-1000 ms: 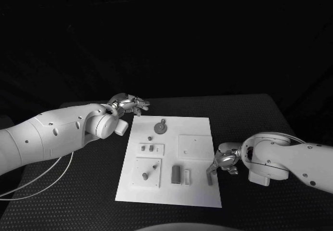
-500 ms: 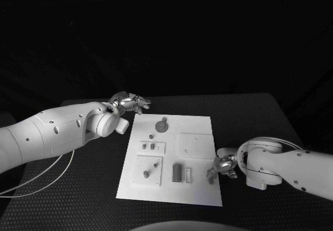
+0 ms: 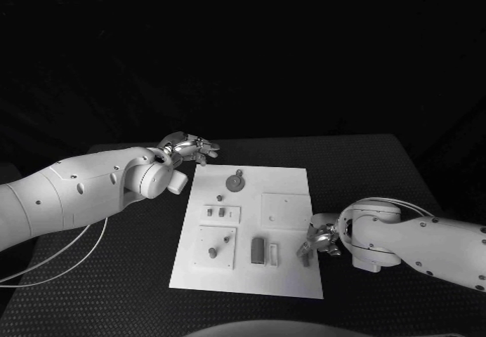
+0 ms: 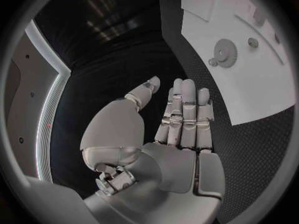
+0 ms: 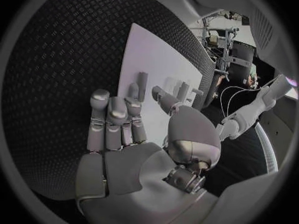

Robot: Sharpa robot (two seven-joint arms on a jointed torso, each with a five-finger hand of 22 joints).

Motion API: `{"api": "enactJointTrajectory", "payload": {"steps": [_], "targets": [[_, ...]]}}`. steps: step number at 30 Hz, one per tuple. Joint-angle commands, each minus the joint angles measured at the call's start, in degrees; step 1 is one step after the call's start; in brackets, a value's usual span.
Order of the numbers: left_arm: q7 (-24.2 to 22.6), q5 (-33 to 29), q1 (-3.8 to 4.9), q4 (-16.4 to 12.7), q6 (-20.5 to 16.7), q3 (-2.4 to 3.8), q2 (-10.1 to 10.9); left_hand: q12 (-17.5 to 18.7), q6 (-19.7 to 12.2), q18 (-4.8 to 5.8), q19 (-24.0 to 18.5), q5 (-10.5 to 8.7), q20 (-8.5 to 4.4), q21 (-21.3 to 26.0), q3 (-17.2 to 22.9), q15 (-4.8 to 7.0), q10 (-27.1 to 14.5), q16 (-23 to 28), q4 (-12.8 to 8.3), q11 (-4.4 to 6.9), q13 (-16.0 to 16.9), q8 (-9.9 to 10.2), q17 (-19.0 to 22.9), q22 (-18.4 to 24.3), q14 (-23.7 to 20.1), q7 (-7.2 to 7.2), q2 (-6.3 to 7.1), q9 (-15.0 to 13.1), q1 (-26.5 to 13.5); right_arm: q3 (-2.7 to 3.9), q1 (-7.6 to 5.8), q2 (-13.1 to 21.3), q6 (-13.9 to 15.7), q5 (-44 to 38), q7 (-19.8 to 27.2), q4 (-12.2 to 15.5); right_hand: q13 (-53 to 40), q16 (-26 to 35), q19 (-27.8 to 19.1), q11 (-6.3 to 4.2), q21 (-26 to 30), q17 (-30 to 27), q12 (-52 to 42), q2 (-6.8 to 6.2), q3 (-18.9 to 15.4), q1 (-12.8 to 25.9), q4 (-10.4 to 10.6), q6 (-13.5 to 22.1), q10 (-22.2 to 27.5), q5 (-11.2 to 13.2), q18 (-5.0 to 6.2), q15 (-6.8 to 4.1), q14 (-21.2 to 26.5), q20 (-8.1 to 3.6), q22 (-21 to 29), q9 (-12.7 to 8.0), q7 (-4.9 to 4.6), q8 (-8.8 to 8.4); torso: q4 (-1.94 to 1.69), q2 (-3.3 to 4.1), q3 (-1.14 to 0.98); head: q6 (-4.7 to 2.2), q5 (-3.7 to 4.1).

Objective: Assemble the parts on the task board

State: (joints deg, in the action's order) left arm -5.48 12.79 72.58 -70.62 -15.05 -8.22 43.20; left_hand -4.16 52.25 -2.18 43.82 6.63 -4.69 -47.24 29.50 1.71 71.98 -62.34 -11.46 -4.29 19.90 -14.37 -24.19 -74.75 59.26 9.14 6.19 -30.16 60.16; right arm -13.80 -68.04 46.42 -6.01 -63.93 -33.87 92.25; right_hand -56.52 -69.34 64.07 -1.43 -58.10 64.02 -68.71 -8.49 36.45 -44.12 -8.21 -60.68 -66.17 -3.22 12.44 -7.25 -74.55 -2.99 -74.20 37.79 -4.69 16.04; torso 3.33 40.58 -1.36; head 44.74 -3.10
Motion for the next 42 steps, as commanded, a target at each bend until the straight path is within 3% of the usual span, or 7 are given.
{"api": "enactJointTrajectory", "payload": {"steps": [1,8,13,18,29,37,42], "targets": [[-0.31,0.1,0.07,-0.19,0.63,0.03,-0.04,0.04,-0.38,0.46,0.13,-0.24,-2.48,0.21,-0.26,-0.11,-0.24,0.27,0.22,-0.24,0.05,-0.38,-0.07,-0.1,0.15,0.05,0.11,0.06,-0.49,-0.37,1.08,-0.72,-1.53,-3.61,-0.16,-0.71,0.05,0.24,-0.07,-0.23,-0.36,0.05,0.32,-0.19,-0.02,0.56,0.24,0.51,-0.33,0.24,2.56,-0.22,-0.37,0.28,0.07,-0.04,0.02,-0.45,0.01,0.01,-0.01,-0.21,0.08],[-0.01,0.16,0.07,-0.45,0.29,0.03,0.23,0.04,-0.31,0.45,0.13,-0.25,-2.48,0.22,-0.24,-0.11,-0.24,0.27,0.27,-0.23,0.05,-0.44,-0.1,-0.12,0.16,0.01,-0.02,0.06,-0.51,-0.4,2.26,-1.69,-2.51,-7.69,-0.26,-0.76,0.0,0.24,-0.09,-0.26,-0.51,0.12,0.35,-0.38,0.19,-0.35,-0.46,0.58,-0.32,0.4,2.56,-0.27,-0.35,0.14,0.0,0.03,0.04,-0.57,-0.09,0.07,-0.06,0.14,-0.17],[-0.02,0.17,0.07,-0.52,0.23,0.03,0.27,0.03,-0.29,0.44,0.14,-0.25,-2.49,0.23,-0.23,-0.11,-0.24,0.27,0.29,-0.23,0.06,-0.46,-0.11,-0.13,0.17,0.0,-0.06,0.06,-0.51,-0.4,2.58,-2.11,-2.39,-8.48,-0.1,-0.36,-0.01,0.35,-0.07,-0.22,-0.68,0.18,0.5,-1.87,2.89,-4.4,-1.8,0.77,-0.3,0.44,2.56,-0.27,-0.27,-0.14,0.01,0.3,0.0,-0.71,0.03,0.0,-0.02,0.31,-0.23],[0.1,0.5,0.07,-0.67,-0.21,0.03,0.28,0.03,-0.28,0.44,0.14,-0.24,-2.49,0.23,-0.23,-0.1,-0.23,0.26,0.29,-0.22,0.06,-0.48,-0.12,-0.14,0.18,-0.01,-0.07,0.06,-0.51,-0.4,2.95,-2.64,-2.41,-10.19,-0.06,-0.16,-0.05,0.39,-0.09,-0.16,-0.81,0.22,0.53,-1.85,4.78,-8.02,-3.46,0.82,-0.37,0.42,2.56,-0.17,-0.31,-0.12,0.02,0.55,-0.06,-0.77,0.0,-0.04,-0.04,0.44,-0.17],[0.24,0.51,0.08,-0.78,-0.44,0.03,0.51,0.0,-0.26,0.46,0.04,-0.25,-2.47,0.28,-0.28,-0.09,-0.19,0.27,0.26,-0.21,0.08,-0.51,-0.15,-0.17,0.17,-0.03,0.03,0.07,-0.53,-0.4,3.56,-3.01,-2.51,-10.63,-0.24,0.94,-0.04,0.46,-0.1,0.01,-0.86,0.22,0.61,-2.11,4.78,-8.05,-3.35,1.08,-0.38,0.43,2.56,-0.02,-0.32,0.17,0.05,0.58,-0.24,-0.98,-0.02,-0.01,0.01,0.8,-0.07],[0.25,0.52,0.08,-0.9,-0.55,0.03,0.66,0.0,-0.31,0.48,0.0,-0.25,-2.47,0.31,-0.3,-0.09,-0.19,0.27,0.26,-0.21,0.08,-0.49,-0.16,-0.19,0.18,-0.02,0.08,0.1,-0.56,-0.4,3.63,-2.99,-2.17,-13.44,-0.3,1.85,-0.05,0.64,-0.28,0.68,-0.82,0.19,0.74,-2.2,5.32,-8.28,-3.02,2.95,-0.22,0.37,2.56,0.53,-0.33,0.38,0.16,-0.43,-0.96,-2.52,-0.02,-0.02,-0.01,0.94,-0.04],[0.25,0.52,0.08,-0.94,-0.65,0.03,0.71,0.0,-0.34,0.48,-0.02,-0.25,-2.47,0.32,-0.31,-0.09,-0.2,0.27,0.27,-0.21,0.08,-0.48,-0.17,-0.2,0.18,-0.01,0.09,0.11,-0.57,-0.4,3.76,-3.12,-2.43,-16.26,0.01,2.41,0.01,1.08,-0.62,1.6,-0.45,0.11,1.01,-4.2,9.36,-5.4,2.74,4.7,0.21,0.15,2.56,1.43,-0.27,0.77,0.54,-2.58,-1.92,-4.45,0.03,-0.01,-0.04,0.96,-0.13]]}}
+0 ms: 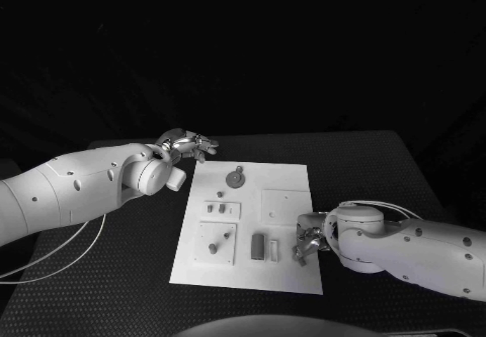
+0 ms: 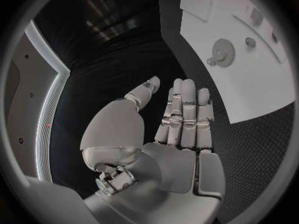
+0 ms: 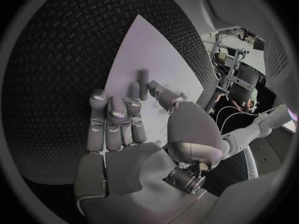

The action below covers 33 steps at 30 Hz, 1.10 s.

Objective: Assemble the parts on the task board

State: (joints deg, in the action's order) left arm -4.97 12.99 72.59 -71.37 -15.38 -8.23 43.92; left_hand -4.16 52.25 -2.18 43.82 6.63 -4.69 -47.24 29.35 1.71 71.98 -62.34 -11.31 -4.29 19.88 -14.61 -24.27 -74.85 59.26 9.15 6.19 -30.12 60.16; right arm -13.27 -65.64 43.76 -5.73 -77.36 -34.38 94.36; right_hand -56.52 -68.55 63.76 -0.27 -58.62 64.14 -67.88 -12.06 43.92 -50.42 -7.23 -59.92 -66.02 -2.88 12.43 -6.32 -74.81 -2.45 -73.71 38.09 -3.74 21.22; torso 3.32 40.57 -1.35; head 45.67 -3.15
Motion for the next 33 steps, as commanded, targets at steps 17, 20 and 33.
{"api": "enactJointTrajectory", "payload": {"steps": [17,20,33], "targets": [[-0.28,0.32,0.07,-0.3,-0.44,0.04,0.23,0.01,-0.4,0.49,-0.04,-0.24,-2.47,0.34,-0.15,-0.08,-0.2,0.26,0.13,-0.2,0.1,-0.24,-0.11,-0.12,0.21,0.0,0.08,0.09,-0.57,-0.92,2.61,0.38,-0.13,-10.84,-0.5,2.3,0.15,0.54,-0.51,0.47,-0.25,-0.01,0.29,-0.53,4.63,1.21,3.43,3.07,-0.02,-0.09,2.57,0.6,-0.08,0.3,-0.05,-4.12,-2.86,-9.59,0.09,0.01,-0.08,0.25,-0.17],[-0.27,0.32,0.07,-0.26,-0.46,0.04,0.21,0.01,-0.4,0.49,-0.04,-0.24,-2.48,0.34,-0.14,-0.08,-0.2,0.26,0.13,-0.2,0.1,-0.24,-0.12,-0.12,0.22,0.0,0.08,0.1,-0.56,-0.92,2.62,0.49,1.16,-10.85,-0.32,2.2,0.27,0.6,-0.51,0.3,-0.42,-0.03,0.32,1.77,6.36,-0.93,1.63,2.51,-0.39,-0.21,2.57,0.46,-0.28,0.1,-0.09,-4.44,-2.69,-9.36,0.06,0.02,-0.07,0.11,-0.04],[-0.22,0.37,0.07,-0.29,-0.44,0.04,0.13,0.0,-0.43,0.48,-0.04,-0.21,-2.49,0.35,-0.11,-0.07,-0.19,0.25,0.1,-0.19,0.11,-0.24,-0.15,-0.16,0.25,0.01,0.06,0.12,-0.49,-0.71,1.83,1.86,7.55,5.97,1.12,1.62,0.52,0.85,-0.23,0.13,-0.8,0.04,0.52,5.16,8.53,-1.97,-4.47,1.28,-1.16,-8.94,2.57,0.3,-0.66,0.49,0.17,-6.23,-2.51,-8.93,-0.01,0.03,-0.01,-0.23,-0.21]]}}
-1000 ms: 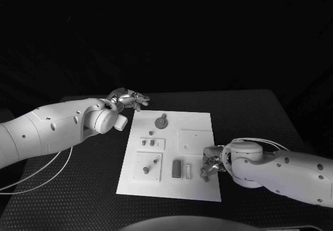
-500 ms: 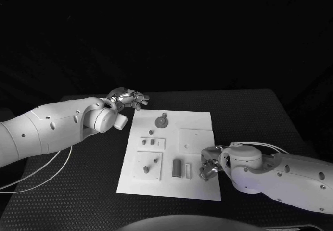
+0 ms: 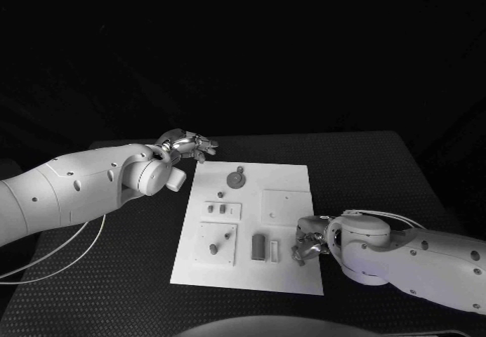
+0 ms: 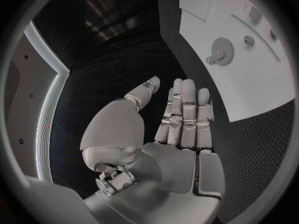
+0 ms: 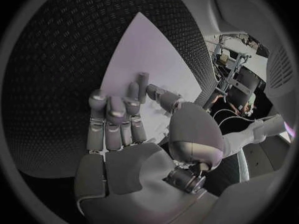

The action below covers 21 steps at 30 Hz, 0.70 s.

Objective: Assemble the parts on the task board

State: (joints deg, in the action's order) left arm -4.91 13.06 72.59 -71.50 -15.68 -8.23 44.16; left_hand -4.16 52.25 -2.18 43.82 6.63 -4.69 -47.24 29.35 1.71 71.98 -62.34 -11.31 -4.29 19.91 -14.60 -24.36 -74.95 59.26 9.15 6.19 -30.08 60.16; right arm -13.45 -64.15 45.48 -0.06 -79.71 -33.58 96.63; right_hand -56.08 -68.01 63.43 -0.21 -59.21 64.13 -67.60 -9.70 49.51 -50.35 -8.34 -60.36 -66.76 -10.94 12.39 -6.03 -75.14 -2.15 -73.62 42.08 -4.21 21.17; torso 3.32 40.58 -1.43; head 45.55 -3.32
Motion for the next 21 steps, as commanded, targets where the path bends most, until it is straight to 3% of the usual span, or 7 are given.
{"api": "enactJointTrajectory", "payload": {"steps": [1,8,21], "targets": [[-0.26,0.32,0.07,-0.17,-0.15,0.03,-0.11,-0.01,-0.43,0.48,-0.04,-0.21,-2.49,0.36,-0.11,-0.07,-0.19,0.25,0.1,-0.19,0.07,-0.25,-0.06,-0.07,0.25,0.01,0.06,0.08,-0.49,-0.47,0.17,0.24,2.65,9.88,0.38,-0.65,0.08,0.32,0.11,0.06,-0.22,0.05,0.25,2.84,2.95,-1.98,-3.45,1.7,-0.43,-1.11,2.61,0.0,-0.35,0.19,0.11,-10.28,-2.03,-8.87,-0.04,0.02,0.08,-0.13,-0.06],[-0.24,0.38,0.07,-0.21,-0.11,0.03,-0.11,-0.02,-0.43,0.48,-0.04,-0.2,-2.5,0.36,-0.11,-0.06,-0.17,0.24,0.09,-0.18,0.08,-0.26,-0.07,-0.08,0.27,0.01,0.07,0.09,-0.48,-0.35,-1.22,0.24,5.54,18.43,1.12,-0.87,0.12,0.41,0.14,-0.08,-0.18,0.04,0.36,3.34,3.1,-1.6,-3.77,1.14,-0.37,-1.62,2.61,-0.12,-0.35,0.22,0.23,-10.44,-1.87,-8.55,-0.06,0.02,0.11,-0.21,-0.15],[-0.17,0.44,0.08,-0.29,-0.09,0.03,0.0,-0.03,-0.43,0.49,-0.04,-0.19,-2.5,0.36,-0.13,-0.05,-0.15,0.24,0.08,-0.18,0.09,-0.28,-0.1,-0.12,0.29,0.01,0.12,0.1,-0.48,-0.27,-1.65,-0.66,7.96,23.71,0.94,-1.07,0.11,0.46,0.21,-0.23,-0.21,0.07,0.37,3.19,2.99,-0.98,-4.19,0.71,-0.42,-2.31,2.61,-0.28,-0.39,0.22,0.33,-10.59,-1.72,-8.27,0.0,0.06,0.07,-0.1,-0.49]]}}
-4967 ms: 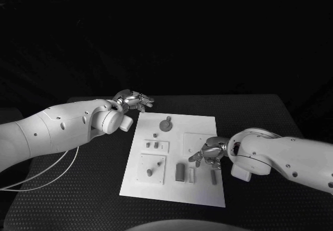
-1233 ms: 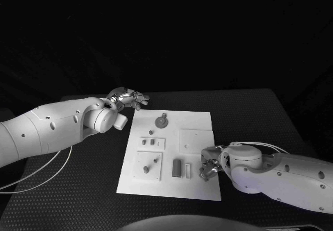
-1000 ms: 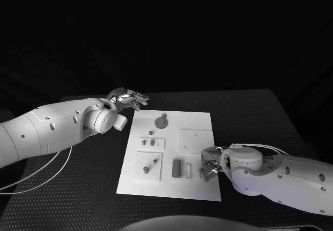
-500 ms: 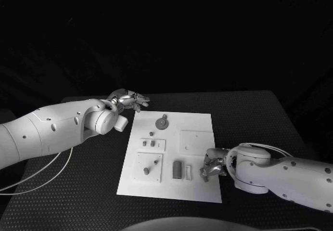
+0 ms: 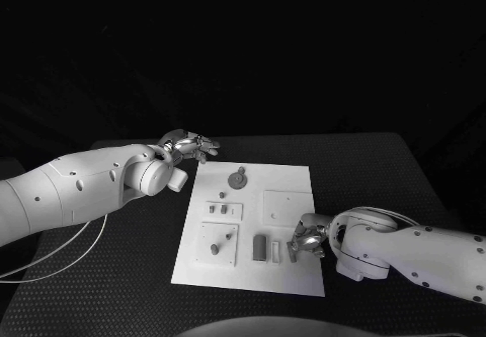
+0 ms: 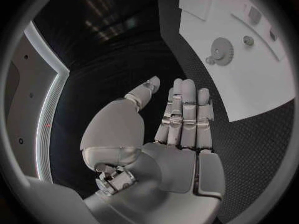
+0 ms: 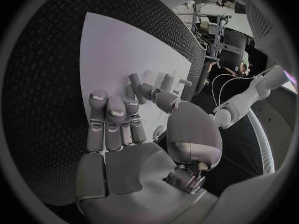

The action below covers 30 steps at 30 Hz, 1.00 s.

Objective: Assemble the parts on the task board

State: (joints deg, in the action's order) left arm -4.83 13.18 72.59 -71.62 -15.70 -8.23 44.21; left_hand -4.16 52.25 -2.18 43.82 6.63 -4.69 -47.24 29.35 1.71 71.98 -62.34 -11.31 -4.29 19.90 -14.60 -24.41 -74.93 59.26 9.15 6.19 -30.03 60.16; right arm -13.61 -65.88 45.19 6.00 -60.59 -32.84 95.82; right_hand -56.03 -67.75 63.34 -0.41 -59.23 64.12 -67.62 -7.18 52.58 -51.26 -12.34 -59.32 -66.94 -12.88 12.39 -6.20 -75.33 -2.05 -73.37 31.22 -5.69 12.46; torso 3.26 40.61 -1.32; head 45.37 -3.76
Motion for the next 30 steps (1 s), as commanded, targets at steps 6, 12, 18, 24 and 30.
{"api": "enactJointTrajectory", "payload": {"steps": [6,12,18,24,30], "targets": [[-0.22,0.35,0.08,-0.2,0.05,0.03,-0.14,-0.02,-0.43,0.49,-0.03,-0.19,-2.51,0.37,-0.13,-0.05,-0.15,0.24,0.08,-0.18,0.1,-0.29,-0.07,-0.14,0.3,0.01,0.13,0.07,-0.48,-0.1,-0.39,-2.02,-0.19,10.39,0.06,-1.2,0.05,0.23,0.34,-0.08,-0.19,0.08,0.41,0.55,-0.27,0.27,-0.24,-0.44,-0.23,-0.42,2.61,-0.16,-0.19,0.12,0.13,0.21,-0.2,0.51,0.06,0.0,-0.07,0.11,0.05],[-0.19,0.37,0.14,-0.23,0.0,0.03,-0.12,-0.02,-0.43,0.49,-0.03,-0.19,-2.51,0.37,-0.13,-0.05,-0.15,0.24,0.08,-0.18,0.1,-0.29,-0.07,-0.15,0.3,0.01,0.15,0.07,-0.48,-0.11,-0.42,-3.19,-0.9,10.76,-0.17,-1.9,0.03,0.28,0.33,-0.01,-0.18,0.1,0.46,0.13,-1.08,1.16,-0.12,-0.12,-0.08,-0.67,2.61,-0.14,-0.12,0.18,0.19,0.04,-0.28,0.37,0.06,0.0,-0.04,0.11,0.18],[-0.15,0.4,0.19,-0.25,-0.06,0.03,-0.1,-0.02,-0.44,0.5,-0.03,-0.19,-2.51,0.37,-0.14,-0.05,-0.16,0.24,0.08,-0.18,0.1,-0.3,-0.08,-0.17,0.31,0.02,0.18,0.08,-0.48,-0.13,-0.42,-3.84,-2.03,11.1,-0.42,-2.61,-0.02,0.28,0.33,0.01,-0.19,0.15,0.45,0.02,-1.6,1.57,-0.04,-0.06,0.02,-0.53,2.61,-0.13,-0.11,0.17,0.24,-0.07,-0.3,0.38,0.02,0.02,-0.04,0.16,0.19],[-0.14,0.41,0.24,-0.26,-0.06,0.03,-0.07,-0.01,-0.45,0.5,-0.03,-0.2,-2.51,0.38,-0.15,-0.05,-0.17,0.24,0.09,-0.18,0.1,-0.3,-0.09,-0.18,0.31,0.02,0.2,0.09,-0.5,-0.14,-0.42,-4.25,-1.98,11.33,-0.42,-3.02,-0.06,0.3,0.26,0.01,-0.15,0.18,0.47,-0.05,-2.03,1.88,0.1,-0.01,0.16,-0.16,2.61,-0.13,-0.08,0.17,0.3,-0.17,-0.3,0.4,0.06,0.0,-0.02,0.2,0.19],[-0.14,0.42,0.26,-0.27,-0.07,0.03,-0.14,-0.01,-0.46,0.5,-0.03,-0.19,-2.51,0.38,-0.15,-0.05,-0.17,0.25,0.1,-0.18,0.1,-0.31,-0.1,-0.19,0.31,0.03,0.2,0.1,-0.5,-0.14,-0.42,-4.95,-1.46,11.25,-0.28,-3.93,-0.14,0.32,0.26,0.01,-0.16,0.24,0.42,-0.6,-2.87,2.52,0.65,-0.02,0.26,1.08,2.61,-0.13,-0.08,0.18,0.38,-0.31,-0.29,0.48,0.05,0.02,-0.07,0.2,0.18]]}}
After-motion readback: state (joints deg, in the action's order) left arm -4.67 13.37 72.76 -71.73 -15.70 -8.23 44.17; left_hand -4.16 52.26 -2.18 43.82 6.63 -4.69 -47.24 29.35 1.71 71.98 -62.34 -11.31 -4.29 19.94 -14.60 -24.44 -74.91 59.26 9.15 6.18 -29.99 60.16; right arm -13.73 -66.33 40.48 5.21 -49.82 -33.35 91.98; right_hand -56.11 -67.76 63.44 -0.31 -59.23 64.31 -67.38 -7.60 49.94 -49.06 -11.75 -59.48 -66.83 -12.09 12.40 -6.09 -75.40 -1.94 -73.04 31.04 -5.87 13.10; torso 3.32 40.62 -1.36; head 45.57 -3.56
